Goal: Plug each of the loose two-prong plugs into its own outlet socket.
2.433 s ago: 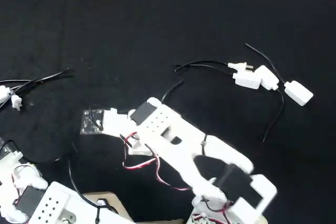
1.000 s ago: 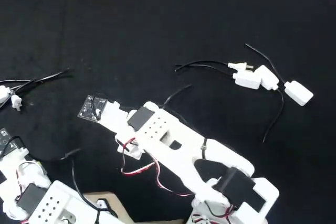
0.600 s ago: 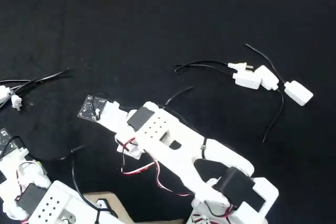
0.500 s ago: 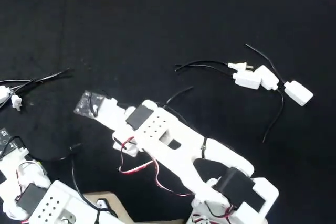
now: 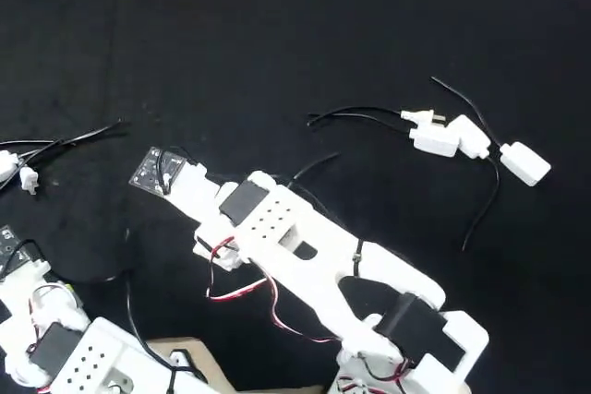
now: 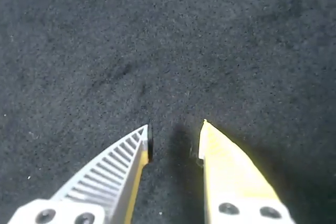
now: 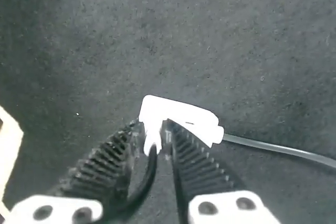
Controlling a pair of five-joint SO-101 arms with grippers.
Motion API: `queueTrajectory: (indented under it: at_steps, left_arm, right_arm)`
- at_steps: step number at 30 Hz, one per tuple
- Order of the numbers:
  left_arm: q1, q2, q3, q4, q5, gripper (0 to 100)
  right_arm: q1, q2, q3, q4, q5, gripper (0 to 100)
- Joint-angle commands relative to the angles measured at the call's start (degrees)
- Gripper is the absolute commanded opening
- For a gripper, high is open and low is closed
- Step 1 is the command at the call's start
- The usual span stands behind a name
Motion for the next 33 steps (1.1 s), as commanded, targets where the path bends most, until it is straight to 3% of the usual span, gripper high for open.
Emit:
queueTrajectory:
  at_steps: [1,25,33]
  left_arm:
    - [0.75,-0.53,1.01,0.18,-0.35,17]
    - [0.75,-0.53,1.01,0.18,-0.35,17]
    - [0.75,-0.53,1.01,0.18,-0.35,17]
  right_arm:
    - [-0.79,-0.13,-2.07,-0.09,-0.62,4.7]
    - [3.34,-0.31,4.00,-4.75,0.00,1.3]
    - [-0.35,-0.31,3.56,-2.55,3.52,19.3]
